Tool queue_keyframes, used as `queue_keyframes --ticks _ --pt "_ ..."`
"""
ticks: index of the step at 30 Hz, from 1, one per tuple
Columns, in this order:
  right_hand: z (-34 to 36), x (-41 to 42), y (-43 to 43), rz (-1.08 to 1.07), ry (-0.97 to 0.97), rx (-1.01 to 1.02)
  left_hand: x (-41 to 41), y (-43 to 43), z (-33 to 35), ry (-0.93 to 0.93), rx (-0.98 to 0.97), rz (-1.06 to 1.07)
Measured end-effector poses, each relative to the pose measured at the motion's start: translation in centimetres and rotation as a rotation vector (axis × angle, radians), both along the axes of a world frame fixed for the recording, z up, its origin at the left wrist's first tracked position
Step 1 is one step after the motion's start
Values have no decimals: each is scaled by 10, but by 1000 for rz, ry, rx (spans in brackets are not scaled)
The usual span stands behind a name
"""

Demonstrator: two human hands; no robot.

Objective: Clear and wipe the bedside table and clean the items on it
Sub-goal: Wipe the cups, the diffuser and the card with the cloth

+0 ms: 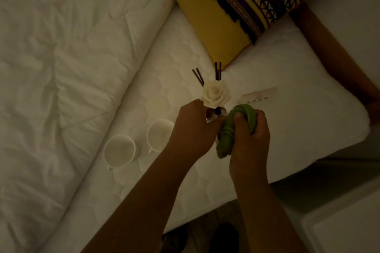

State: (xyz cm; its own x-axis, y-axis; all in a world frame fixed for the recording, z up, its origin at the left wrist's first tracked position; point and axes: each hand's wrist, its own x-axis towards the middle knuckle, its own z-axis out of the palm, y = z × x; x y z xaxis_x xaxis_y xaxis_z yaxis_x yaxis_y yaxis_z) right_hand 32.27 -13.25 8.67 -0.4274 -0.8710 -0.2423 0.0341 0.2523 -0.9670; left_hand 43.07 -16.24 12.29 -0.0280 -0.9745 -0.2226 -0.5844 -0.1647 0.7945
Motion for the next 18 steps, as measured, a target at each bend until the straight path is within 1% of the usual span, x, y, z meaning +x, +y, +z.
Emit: queue_keyframes --ticks 4,6,12,14,18 --pt "12 -5 -21 40 -315 138 7 -11 18 23 -2 -119" --pt "17 -9 -26 105 -422 197 13 -14 26 47 27 -189" --pt "19 -27 -35 204 -759 487 21 -6 39 236 91 -287" --pt "26 -32 -38 273 -883 583 24 -5 43 291 92 -316" --pt "23 -45 -39 386 -972 690 27 -3 52 349 73 -382"
